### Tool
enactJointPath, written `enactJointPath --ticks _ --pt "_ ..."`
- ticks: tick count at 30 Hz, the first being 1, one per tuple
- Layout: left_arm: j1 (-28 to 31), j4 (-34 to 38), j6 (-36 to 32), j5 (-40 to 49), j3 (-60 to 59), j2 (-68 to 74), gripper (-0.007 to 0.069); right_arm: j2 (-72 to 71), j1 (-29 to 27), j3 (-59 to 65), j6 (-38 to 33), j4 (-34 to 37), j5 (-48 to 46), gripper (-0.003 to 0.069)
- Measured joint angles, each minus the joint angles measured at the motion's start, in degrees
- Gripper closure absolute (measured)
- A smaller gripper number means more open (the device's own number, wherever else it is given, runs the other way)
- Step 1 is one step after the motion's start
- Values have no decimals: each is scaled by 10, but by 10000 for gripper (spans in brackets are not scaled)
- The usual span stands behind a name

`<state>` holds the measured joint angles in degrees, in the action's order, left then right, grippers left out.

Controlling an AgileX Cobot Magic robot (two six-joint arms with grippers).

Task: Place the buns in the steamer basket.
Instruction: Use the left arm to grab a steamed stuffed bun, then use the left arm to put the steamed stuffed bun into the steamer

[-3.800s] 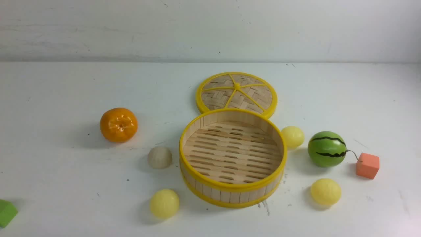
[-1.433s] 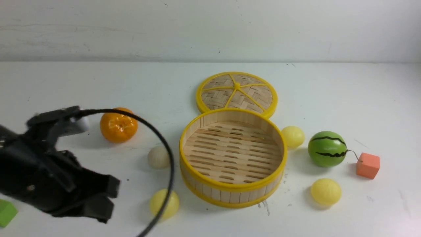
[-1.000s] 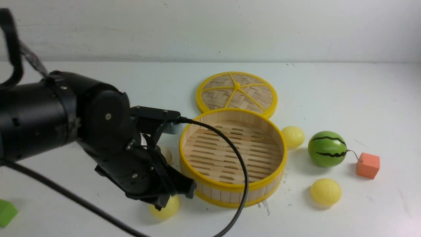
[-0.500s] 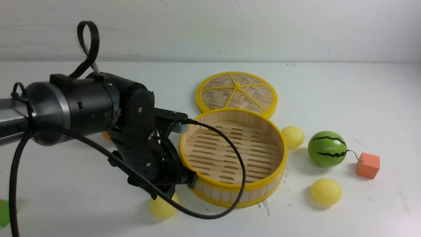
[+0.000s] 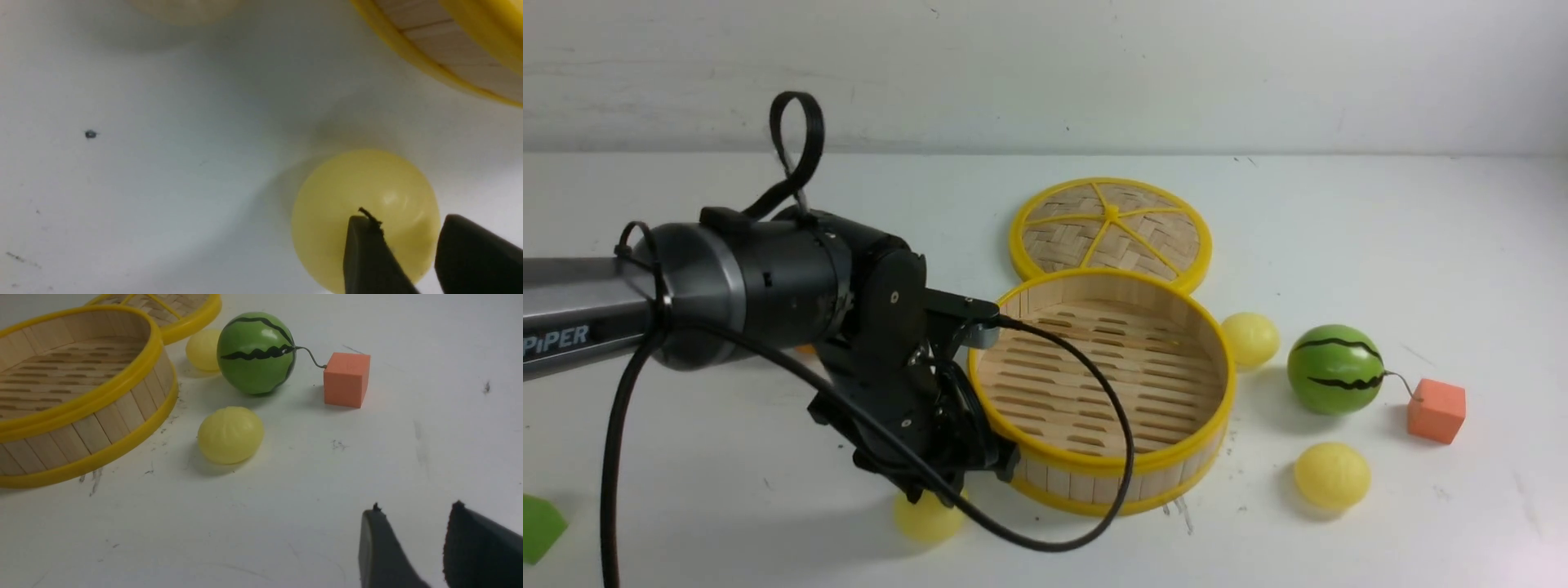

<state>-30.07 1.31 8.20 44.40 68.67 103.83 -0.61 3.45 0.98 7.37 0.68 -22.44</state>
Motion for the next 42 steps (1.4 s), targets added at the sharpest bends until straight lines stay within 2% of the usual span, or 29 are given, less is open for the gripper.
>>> enactJointPath --ticks 7,11,13,15,20,25,29,36,40,42 --pt "0 -24 -4 -5 1 17 393 0 0 0 0 0 0 420" --pt "0 -27 -4 -9 2 21 485 0 0 0 0 0 0 420" --pt "0 -29 -4 -2 6 21 589 0 0 0 0 0 0 420" --pt "0 -33 -4 23 19 19 636 0 0 0 0 0 0 420" --pt "-1 -24 -7 89 98 -15 638 0 0 0 0 0 0 420" --pt "-6 -1 -34 91 198 -18 638 0 0 0 0 0 0 420" --pt "-7 0 -52 82 272 52 638 0 0 0 0 0 0 420" --pt "-7 -62 -52 83 382 184 629 0 0 0 0 0 0 420" --pt "-6 -67 -52 97 420 222 557 0 0 0 0 0 0 420" --pt "-6 -51 -52 103 428 223 448 0 0 0 0 0 0 420"
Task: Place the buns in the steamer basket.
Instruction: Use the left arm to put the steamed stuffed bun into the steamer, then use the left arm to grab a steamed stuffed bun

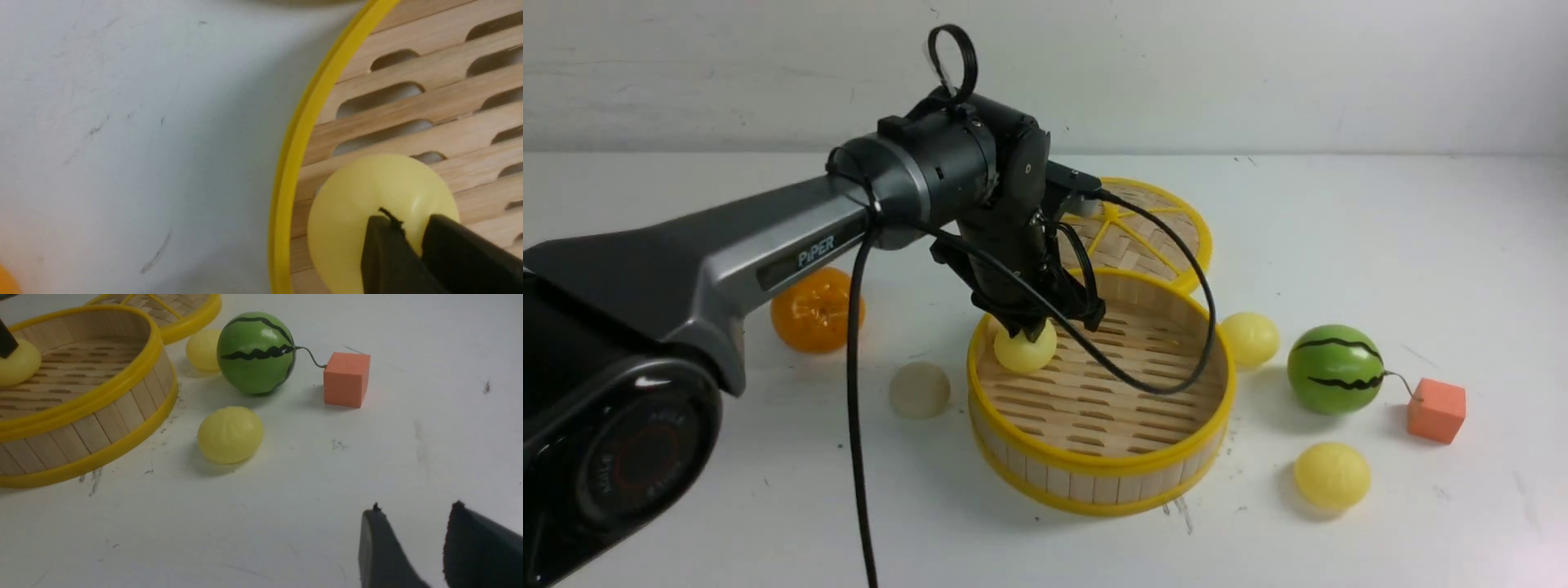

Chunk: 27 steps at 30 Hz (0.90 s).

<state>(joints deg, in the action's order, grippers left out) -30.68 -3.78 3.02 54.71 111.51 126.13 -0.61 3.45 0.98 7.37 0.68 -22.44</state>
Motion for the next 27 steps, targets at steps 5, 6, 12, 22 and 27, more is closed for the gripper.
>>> enactJointPath --ticks 5,6,12,22,27 --pt "0 15 0 54 1 -35 222 0 0 0 0 0 0 420" --pt "0 12 2 70 1 -51 195 0 0 0 0 0 0 420" --pt "8 -26 27 148 -13 -147 246 0 0 0 0 0 0 420" --pt "86 16 8 49 -236 -195 638 0 0 0 0 0 0 420" --pt "86 32 -15 -20 -234 -156 592 0 0 0 0 0 0 420"
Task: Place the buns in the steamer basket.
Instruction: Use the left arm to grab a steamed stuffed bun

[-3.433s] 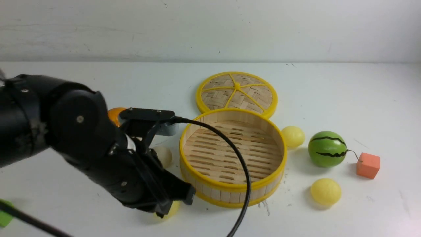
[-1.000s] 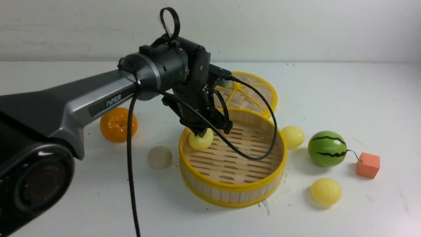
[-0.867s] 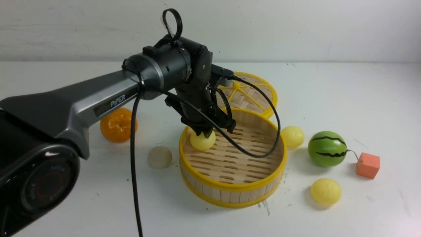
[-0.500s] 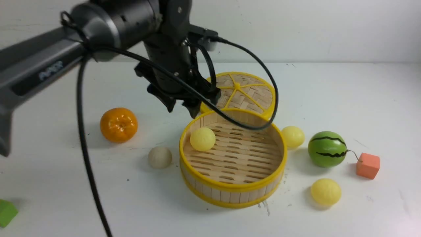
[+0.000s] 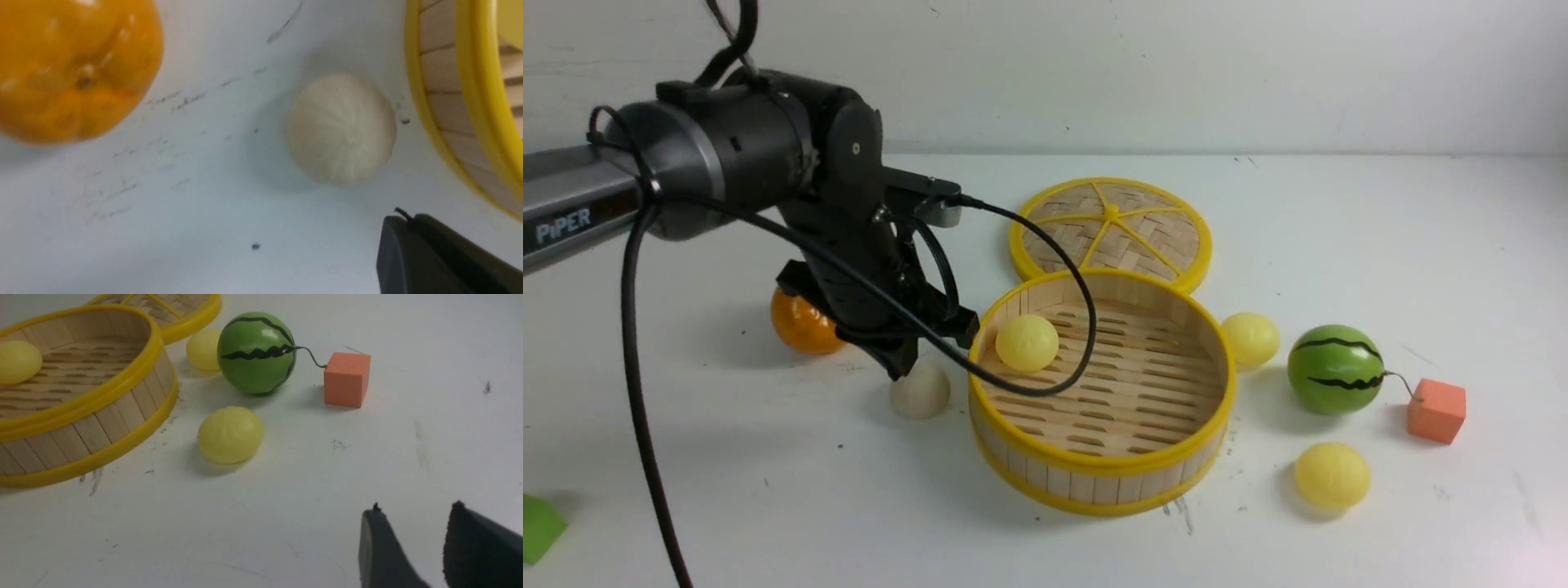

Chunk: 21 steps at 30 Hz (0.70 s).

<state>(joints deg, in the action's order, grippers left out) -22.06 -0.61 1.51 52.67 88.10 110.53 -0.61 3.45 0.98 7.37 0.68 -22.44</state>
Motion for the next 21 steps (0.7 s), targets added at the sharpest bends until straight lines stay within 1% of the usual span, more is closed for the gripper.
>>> enactJointPath --ticks 1,2,3,4,5,6,7,9,11,14,21 --pt "0 0 0 -6 2 8 566 0 0 0 0 0 0 420" --pt "0 0 0 -6 2 10 560 0 0 0 0 0 0 420" --pt "0 0 0 -11 3 16 536 0 0 0 0 0 0 420" --pt "0 0 0 -21 4 25 477 0 0 0 0 0 0 420" --pt "0 0 0 -23 4 29 450 0 0 0 0 0 0 420" --pt "0 0 0 -23 4 29 443 0 0 0 0 0 0 420" --pt "0 0 0 -27 4 31 389 0 0 0 0 0 0 420" --pt "0 0 0 -36 5 32 347 0 0 0 0 0 0 420" --pt "0 0 0 -46 5 35 332 0 0 0 0 0 0 420" --pt "0 -1 0 -68 5 47 328 0 0 0 0 0 0 420" --pt "0 -11 0 -79 5 63 370 0 0 0 0 0 0 420"
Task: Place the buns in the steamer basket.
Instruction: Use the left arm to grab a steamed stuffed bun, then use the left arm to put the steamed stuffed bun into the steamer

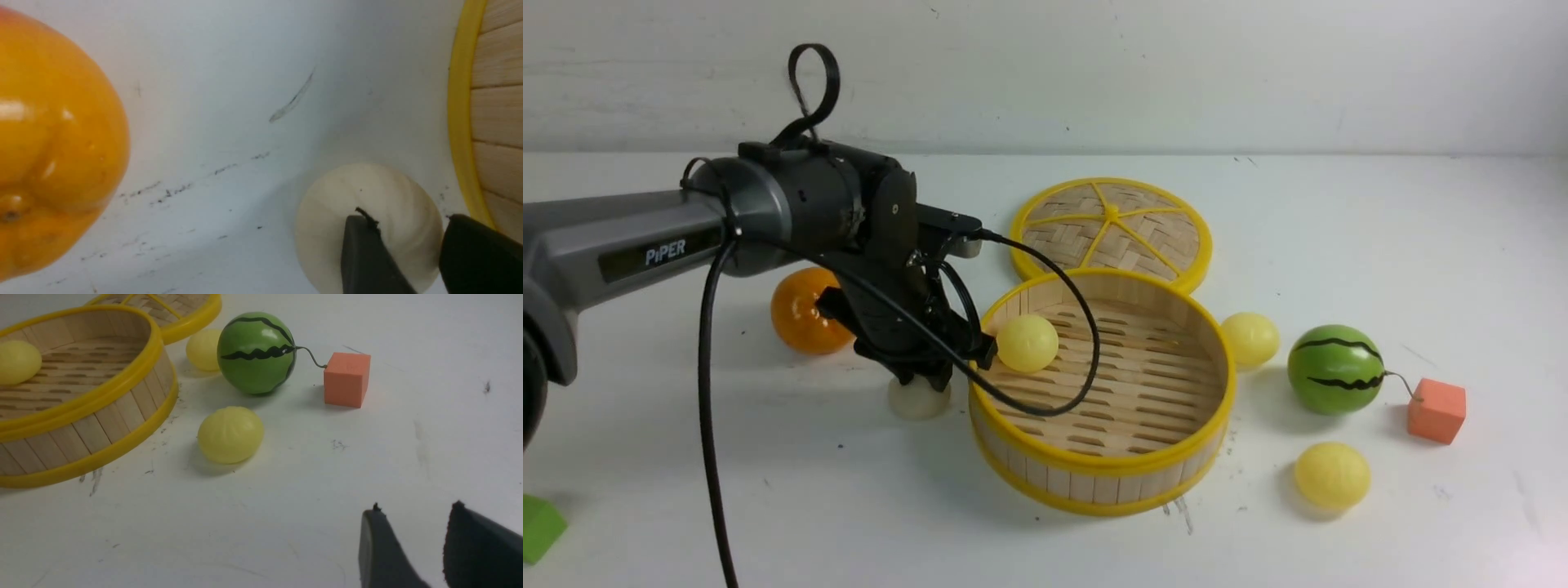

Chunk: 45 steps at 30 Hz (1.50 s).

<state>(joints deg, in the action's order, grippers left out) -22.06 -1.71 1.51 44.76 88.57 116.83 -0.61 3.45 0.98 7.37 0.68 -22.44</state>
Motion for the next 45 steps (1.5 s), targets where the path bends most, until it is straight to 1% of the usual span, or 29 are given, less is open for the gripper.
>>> enactJointPath --ticks 4,6,8,11,12,14,21,25,29,33,36,40,42,45 --pt "0 -2 0 -1 1 0 391 0 0 0 0 0 0 420" --pt "0 -3 0 -1 1 0 417 0 0 0 0 0 0 420" --pt "0 -3 0 1 1 0 457 0 0 0 0 0 0 420" --pt "0 -8 0 7 1 0 589 0 0 0 0 0 0 420" --pt "0 -12 0 8 1 0 622 0 0 0 0 0 0 420" --pt "0 -29 0 12 1 -1 638 0 0 0 0 0 0 420" --pt "-8 -58 21 48 8 -55 638 0 0 0 0 0 0 420" --pt "-72 -50 18 59 15 -128 638 0 0 0 0 0 0 420" --pt "-140 -35 3 50 16 -127 638 0 0 0 0 0 0 420" --pt "-168 -32 2 20 16 -84 638 0 0 0 0 0 0 420" --pt "-168 -34 2 0 16 -50 636 0 0 0 0 0 0 420" --pt "-167 -59 1 -5 18 -13 582 0 0 0 0 0 0 420" --pt "-167 -68 2 -4 24 -7 520 0 0 0 0 0 0 420" --pt "-166 -65 29 22 39 -10 371 0 0 0 0 0 0 420"
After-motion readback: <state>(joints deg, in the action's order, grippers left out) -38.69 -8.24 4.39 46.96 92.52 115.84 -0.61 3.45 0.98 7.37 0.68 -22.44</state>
